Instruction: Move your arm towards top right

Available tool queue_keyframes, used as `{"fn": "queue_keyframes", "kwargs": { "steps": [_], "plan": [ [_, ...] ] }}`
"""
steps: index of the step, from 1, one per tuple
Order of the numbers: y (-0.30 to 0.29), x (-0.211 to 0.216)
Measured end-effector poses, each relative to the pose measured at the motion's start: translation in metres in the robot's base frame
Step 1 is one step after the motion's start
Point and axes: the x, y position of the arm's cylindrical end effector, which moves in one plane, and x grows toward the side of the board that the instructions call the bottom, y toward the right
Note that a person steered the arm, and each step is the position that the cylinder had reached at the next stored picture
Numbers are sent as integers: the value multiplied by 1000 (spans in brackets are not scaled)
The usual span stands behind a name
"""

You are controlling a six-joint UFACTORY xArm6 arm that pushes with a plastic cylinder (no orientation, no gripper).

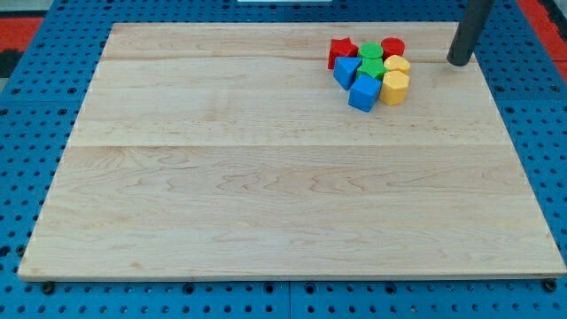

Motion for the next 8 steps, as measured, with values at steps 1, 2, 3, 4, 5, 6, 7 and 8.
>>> {"fn": "queue_keyframes", "kwargs": {
  "steps": [1, 2, 3, 4, 5, 6, 7, 8],
  "plan": [
    [0, 0],
    [0, 3],
    [-1, -1],
    [-6, -10],
    [-6, -11],
    [-5, -10],
    [-7, -11],
    [-7, -10]
  ]
}}
